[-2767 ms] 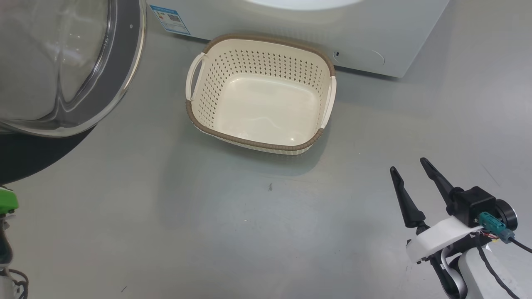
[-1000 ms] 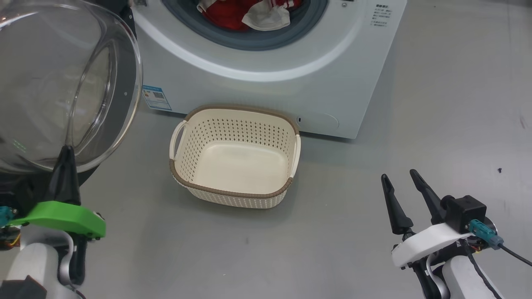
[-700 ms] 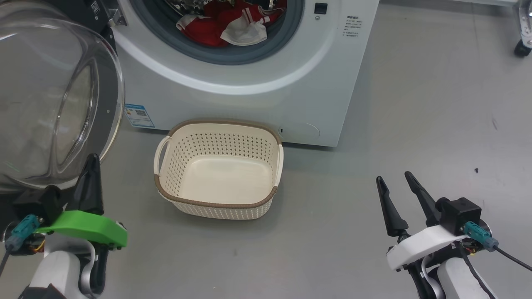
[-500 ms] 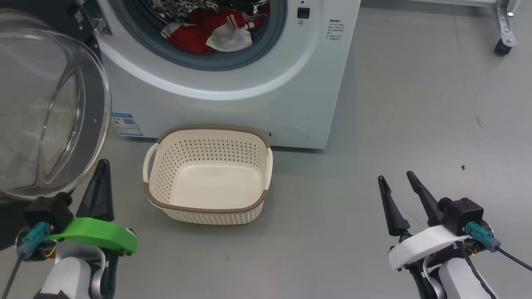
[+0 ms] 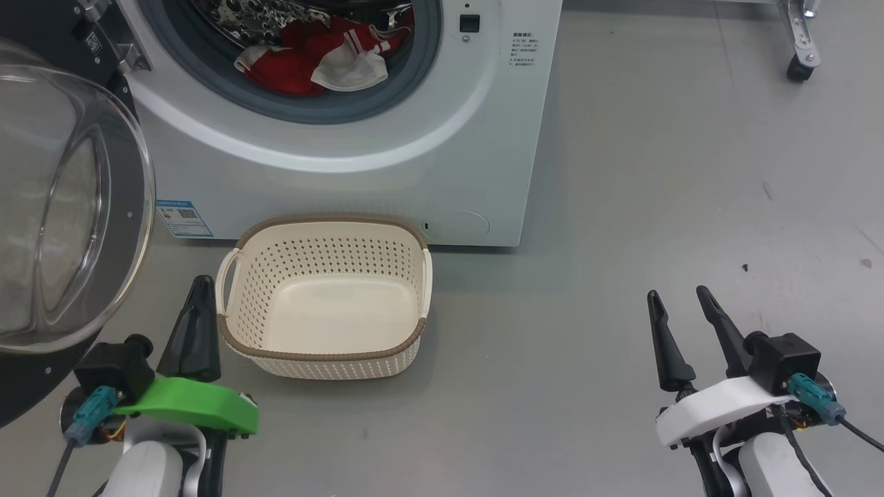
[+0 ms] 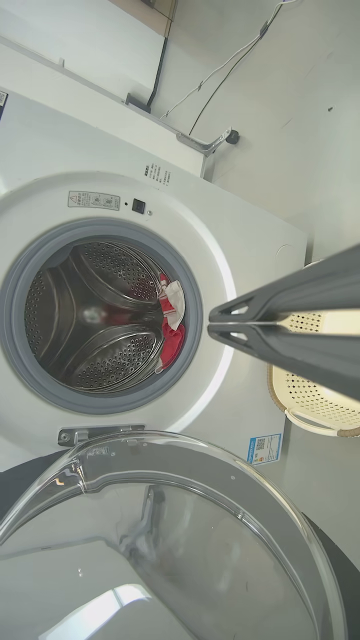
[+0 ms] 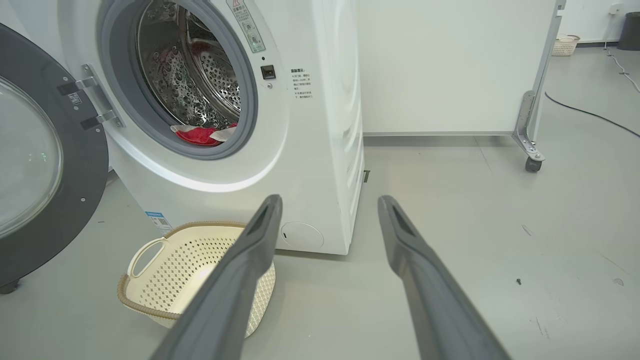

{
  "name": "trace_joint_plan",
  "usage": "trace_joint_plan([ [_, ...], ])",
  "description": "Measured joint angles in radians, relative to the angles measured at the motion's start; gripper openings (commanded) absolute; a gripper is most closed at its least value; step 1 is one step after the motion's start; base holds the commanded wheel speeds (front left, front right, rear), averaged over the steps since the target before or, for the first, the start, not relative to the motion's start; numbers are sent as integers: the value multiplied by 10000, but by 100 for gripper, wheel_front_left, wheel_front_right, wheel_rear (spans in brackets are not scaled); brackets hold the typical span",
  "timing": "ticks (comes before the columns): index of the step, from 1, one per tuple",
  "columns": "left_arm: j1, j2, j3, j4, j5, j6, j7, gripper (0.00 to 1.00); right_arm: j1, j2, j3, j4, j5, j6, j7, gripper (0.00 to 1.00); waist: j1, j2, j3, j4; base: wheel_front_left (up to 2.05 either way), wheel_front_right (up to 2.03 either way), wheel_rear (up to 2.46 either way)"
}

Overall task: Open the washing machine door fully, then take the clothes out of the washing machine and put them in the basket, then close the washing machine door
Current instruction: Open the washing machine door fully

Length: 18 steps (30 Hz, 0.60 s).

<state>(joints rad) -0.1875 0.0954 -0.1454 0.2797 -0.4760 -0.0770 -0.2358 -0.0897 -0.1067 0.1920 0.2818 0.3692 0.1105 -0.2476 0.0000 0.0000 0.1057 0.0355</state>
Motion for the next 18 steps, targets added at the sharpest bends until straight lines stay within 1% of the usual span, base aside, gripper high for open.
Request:
trace_joint_plan([
  [1, 43, -2, -23, -17, 56, 0, -38, 11, 1, 2, -10, -23, 0, 0, 0, 100, 0, 0, 6, -3, 0, 0, 0],
  [2, 70, -19, -21, -23, 52, 0, -40, 39, 3, 2, -13, -46, 0, 0, 0, 100, 0, 1, 14, -5, 0, 0, 0],
  [3, 91, -50, -17, -27, 48, 0, -40, 49, 6, 4, -19, -69, 0, 0, 0, 100, 0, 0, 21, -6, 0, 0, 0],
  [4, 105, -75, -19, -35, 48, 0, -42, 84, 7, 6, -25, -86, 0, 0, 0, 100, 0, 0, 28, -6, 0, 0, 0],
  [5, 120, -90, -23, -52, 48, 0, -42, 100, 12, 10, -36, -109, 0, 0, 0, 100, 0, 0, 34, -5, 0, 0, 0],
  [18, 373, -105, -67, -88, 196, 10, -121, 100, 118, 52, -50, -184, -4, 0, 0, 100, 0, 1, 57, -25, 0, 0, 0],
])
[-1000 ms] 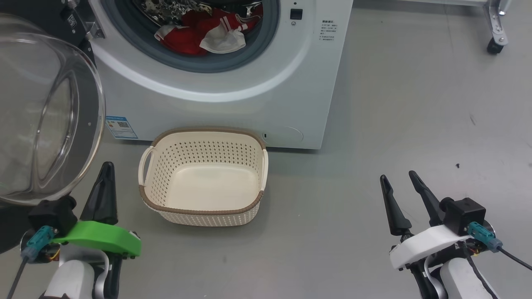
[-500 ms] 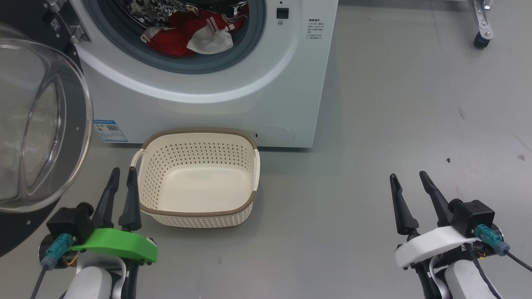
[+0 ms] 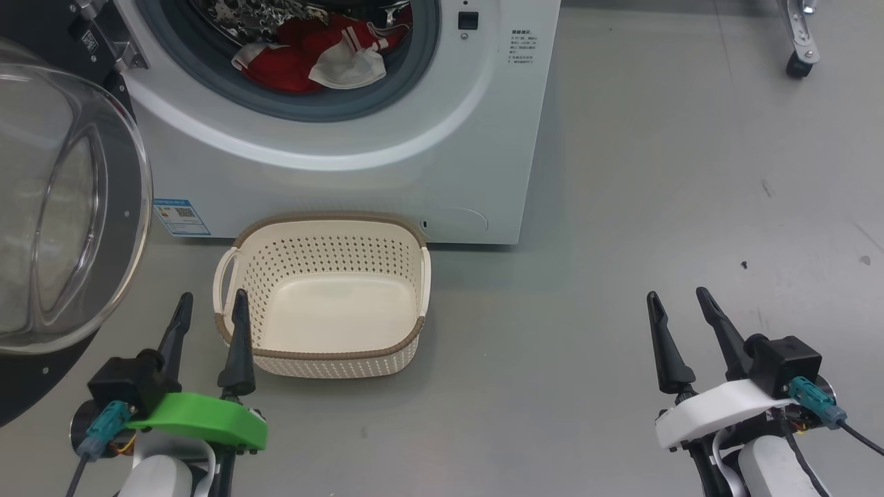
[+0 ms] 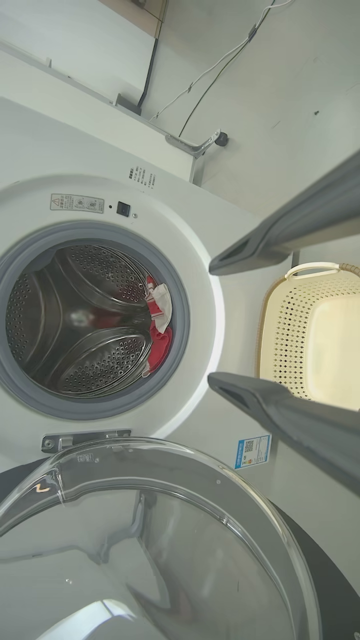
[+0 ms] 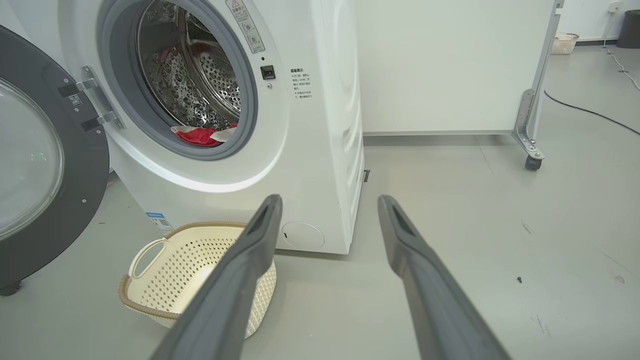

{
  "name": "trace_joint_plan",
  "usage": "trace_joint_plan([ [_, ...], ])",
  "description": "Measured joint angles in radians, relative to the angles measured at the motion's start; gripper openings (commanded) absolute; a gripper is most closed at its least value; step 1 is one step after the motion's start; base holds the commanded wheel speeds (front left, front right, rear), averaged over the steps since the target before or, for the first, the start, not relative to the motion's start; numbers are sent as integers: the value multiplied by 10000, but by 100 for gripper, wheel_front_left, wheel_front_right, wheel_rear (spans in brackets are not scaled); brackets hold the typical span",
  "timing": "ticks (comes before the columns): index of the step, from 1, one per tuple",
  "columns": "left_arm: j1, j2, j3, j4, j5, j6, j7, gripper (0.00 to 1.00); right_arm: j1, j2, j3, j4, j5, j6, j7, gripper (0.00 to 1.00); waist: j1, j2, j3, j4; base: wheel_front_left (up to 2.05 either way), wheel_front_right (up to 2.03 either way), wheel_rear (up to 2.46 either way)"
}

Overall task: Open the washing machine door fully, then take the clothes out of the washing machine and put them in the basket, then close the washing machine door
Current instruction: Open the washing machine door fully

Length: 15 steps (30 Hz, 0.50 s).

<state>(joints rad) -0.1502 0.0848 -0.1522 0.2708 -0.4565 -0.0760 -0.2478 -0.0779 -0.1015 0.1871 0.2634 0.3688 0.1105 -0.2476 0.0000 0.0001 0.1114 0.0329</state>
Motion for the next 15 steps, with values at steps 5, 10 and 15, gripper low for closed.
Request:
trace_joint_plan([
  [5, 33, 2, -119, 10, 100, 0, 0, 100, 1, 8, 0, -35, -13, 2, 0, 100, 0, 0, -11, -46, 0, 0, 0],
  [10, 88, 4, -163, 90, 190, 0, 0, 100, 19, 17, 0, -40, -27, 2, 0, 100, 0, 0, -34, -83, 0, 0, 0],
  [15, 134, 2, -155, 94, 194, 2, -2, 100, 61, 21, -2, -42, -42, 4, 0, 100, 0, 0, -54, -105, 0, 0, 0],
])
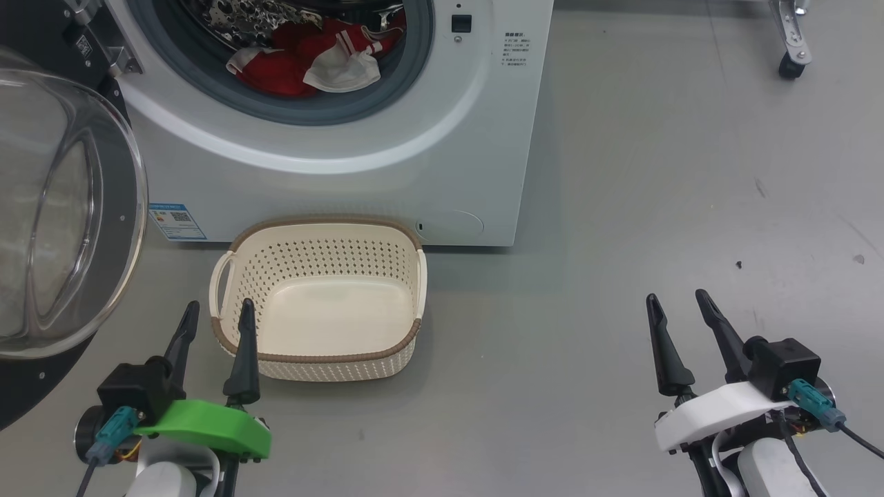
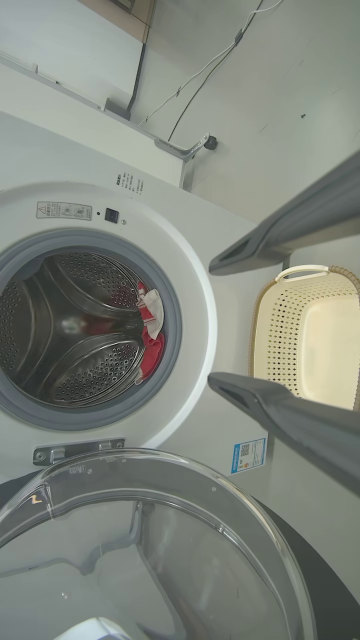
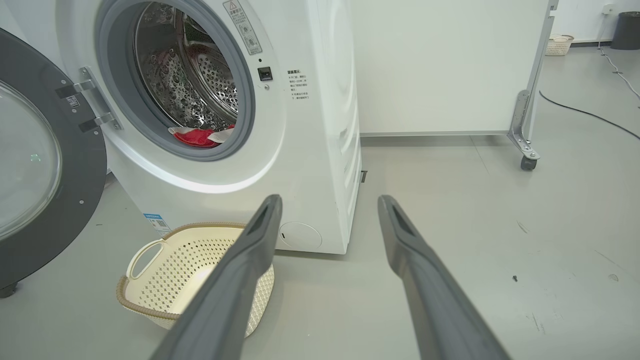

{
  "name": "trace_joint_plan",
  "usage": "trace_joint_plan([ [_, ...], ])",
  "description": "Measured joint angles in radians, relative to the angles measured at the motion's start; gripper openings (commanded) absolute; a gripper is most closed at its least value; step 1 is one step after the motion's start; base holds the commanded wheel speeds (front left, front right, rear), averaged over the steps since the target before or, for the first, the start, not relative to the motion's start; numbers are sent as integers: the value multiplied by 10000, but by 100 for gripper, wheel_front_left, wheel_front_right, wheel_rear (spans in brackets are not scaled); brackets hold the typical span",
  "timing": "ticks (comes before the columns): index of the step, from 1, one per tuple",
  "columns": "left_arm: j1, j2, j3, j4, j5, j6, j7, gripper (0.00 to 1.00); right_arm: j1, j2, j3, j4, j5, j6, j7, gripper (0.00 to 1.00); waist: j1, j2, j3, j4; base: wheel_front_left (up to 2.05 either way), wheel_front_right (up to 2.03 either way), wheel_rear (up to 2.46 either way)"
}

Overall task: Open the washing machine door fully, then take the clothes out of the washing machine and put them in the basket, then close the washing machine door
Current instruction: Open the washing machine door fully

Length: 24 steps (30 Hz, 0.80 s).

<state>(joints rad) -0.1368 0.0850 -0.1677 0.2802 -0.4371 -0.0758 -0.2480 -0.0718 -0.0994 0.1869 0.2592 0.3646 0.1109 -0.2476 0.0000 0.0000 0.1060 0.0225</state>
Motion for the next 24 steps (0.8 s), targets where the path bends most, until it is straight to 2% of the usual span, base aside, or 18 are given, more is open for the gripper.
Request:
trace_joint_plan([
  [24, 43, -81, 50, 29, 157, 92, -10, 100, 55, 56, -71, -33, -21, 8, 0, 100, 0, 0, -45, -7, 0, 0, 0],
])
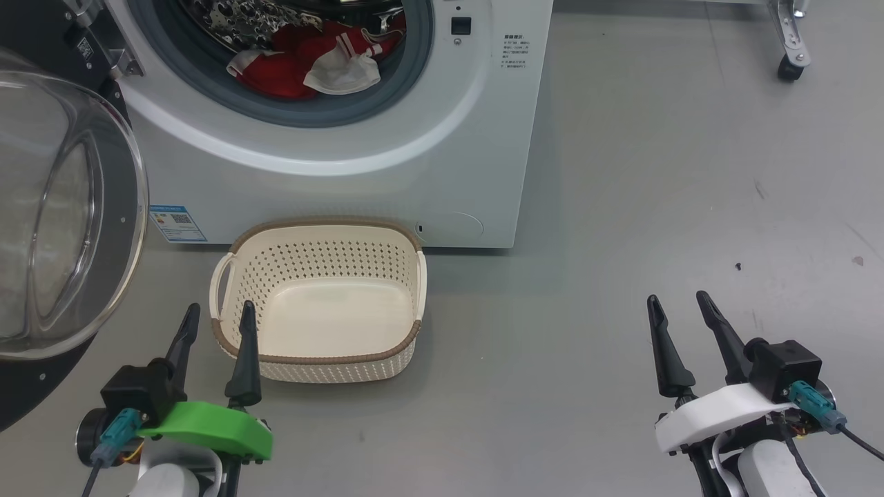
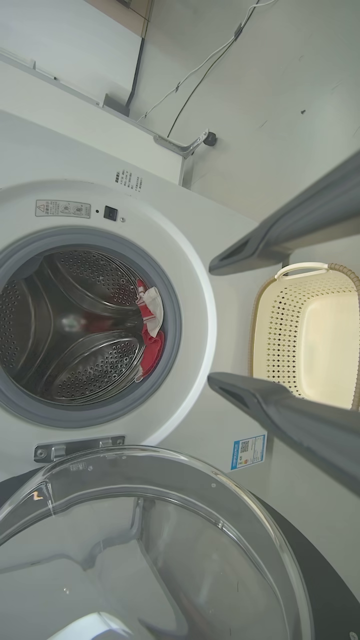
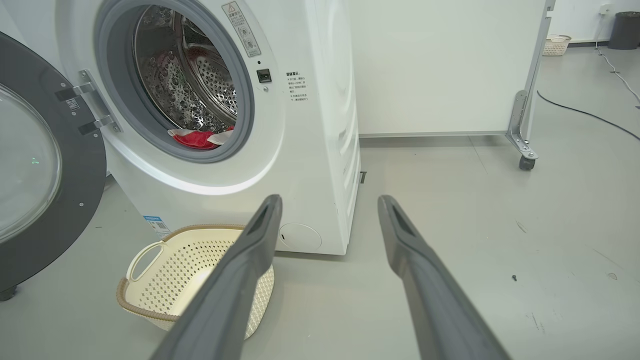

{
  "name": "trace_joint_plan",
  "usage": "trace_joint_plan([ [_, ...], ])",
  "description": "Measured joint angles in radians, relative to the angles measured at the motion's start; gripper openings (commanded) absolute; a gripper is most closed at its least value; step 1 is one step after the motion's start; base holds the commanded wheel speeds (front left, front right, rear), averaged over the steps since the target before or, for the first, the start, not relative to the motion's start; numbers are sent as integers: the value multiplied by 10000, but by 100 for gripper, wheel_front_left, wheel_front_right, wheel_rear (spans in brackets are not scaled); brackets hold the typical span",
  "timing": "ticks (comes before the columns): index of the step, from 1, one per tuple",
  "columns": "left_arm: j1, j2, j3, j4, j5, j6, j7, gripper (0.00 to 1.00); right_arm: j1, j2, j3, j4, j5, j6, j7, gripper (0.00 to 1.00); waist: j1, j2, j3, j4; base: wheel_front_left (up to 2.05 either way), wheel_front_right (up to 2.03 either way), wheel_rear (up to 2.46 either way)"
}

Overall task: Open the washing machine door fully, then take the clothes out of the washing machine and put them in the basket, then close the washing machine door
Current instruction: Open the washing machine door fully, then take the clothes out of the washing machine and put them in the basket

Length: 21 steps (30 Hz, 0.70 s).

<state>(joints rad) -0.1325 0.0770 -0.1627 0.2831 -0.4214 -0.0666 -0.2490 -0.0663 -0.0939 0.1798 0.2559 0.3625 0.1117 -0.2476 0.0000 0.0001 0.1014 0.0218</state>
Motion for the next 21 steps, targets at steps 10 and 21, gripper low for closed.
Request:
trace_joint_plan([
  [10, 0, -75, -54, -4, -424, -125, -2, 100, 9, 15, -15, 0, -31, 2, 0, 100, 0, 0, 37, 1, 4, -5, 1],
  [21, 1, -79, -36, -17, -512, -192, -2, 100, 71, 36, -40, 4, -31, 2, 0, 100, 0, 0, 72, 27, 40, -40, 0],
])
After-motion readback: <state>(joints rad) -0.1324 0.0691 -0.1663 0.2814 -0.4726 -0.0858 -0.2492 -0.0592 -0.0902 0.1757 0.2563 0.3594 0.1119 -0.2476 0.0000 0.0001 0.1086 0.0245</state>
